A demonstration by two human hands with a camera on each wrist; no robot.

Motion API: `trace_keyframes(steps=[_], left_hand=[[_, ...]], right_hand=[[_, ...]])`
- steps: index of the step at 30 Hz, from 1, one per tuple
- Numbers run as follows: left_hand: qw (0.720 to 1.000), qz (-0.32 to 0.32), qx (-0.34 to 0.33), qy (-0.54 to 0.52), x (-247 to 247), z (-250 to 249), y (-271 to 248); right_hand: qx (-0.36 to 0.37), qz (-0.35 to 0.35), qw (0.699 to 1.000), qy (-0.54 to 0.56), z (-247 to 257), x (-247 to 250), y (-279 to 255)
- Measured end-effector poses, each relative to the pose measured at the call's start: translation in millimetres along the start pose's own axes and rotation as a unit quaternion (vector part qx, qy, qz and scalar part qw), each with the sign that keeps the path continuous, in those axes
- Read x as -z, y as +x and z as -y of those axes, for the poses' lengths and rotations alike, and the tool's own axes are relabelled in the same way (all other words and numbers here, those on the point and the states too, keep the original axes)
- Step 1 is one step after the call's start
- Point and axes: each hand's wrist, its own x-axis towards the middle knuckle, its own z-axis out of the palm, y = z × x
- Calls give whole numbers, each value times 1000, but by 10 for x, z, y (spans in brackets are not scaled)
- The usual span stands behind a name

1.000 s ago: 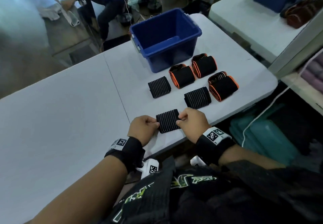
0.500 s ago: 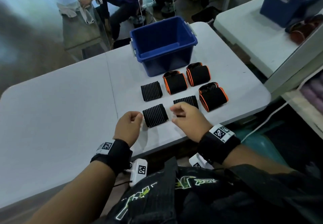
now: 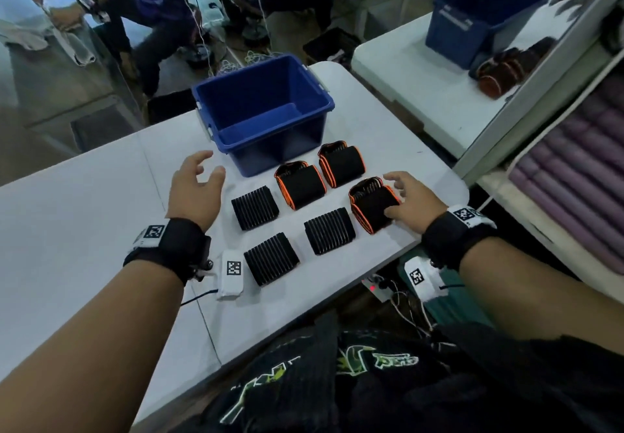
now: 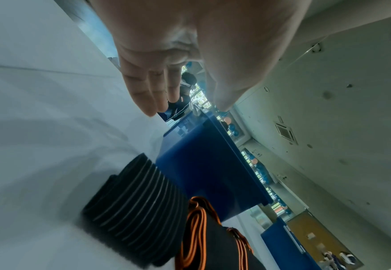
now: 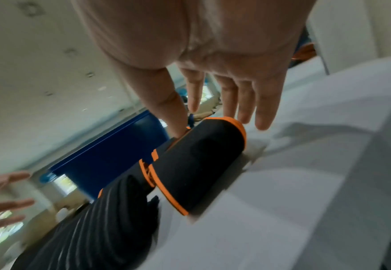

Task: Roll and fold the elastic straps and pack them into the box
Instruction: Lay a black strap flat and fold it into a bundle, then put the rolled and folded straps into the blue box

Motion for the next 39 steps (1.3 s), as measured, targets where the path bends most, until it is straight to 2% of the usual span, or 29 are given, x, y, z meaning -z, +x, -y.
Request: trace_keyframes(steps=[2,4,9,16,20,24,30,36,39], left_hand=[[1000,13,-8,-3,-13,-4,198],[999,27,-17,-14,-28,-1,375],[997,53,12,-57,-58,46,685],[990,95,-14,-100,-113,19,796],[990,87,-12,-108,-106,3,785],[990,91,-10,-104,-109,17,772],[991,58,0,-123,-156,20,615],[988,32,36,-144,-215,-22,474],[988,27,47,-145,-232,-45,477]], right_hand=[[2,17,999,38,4,-27,48],[4,20,999,29,37,-70,67],[-23,8,996,80,110,-155,42],[-20,-21,992,122,73,-146,33],[-18,-40,991,129,98,13,50],[20,-30,991,127,374,248,96],[137,44,981,126,1270,539,369],[207,175,963,14,2155,516,1086],[264,198,927,-179,2488,351,1424]])
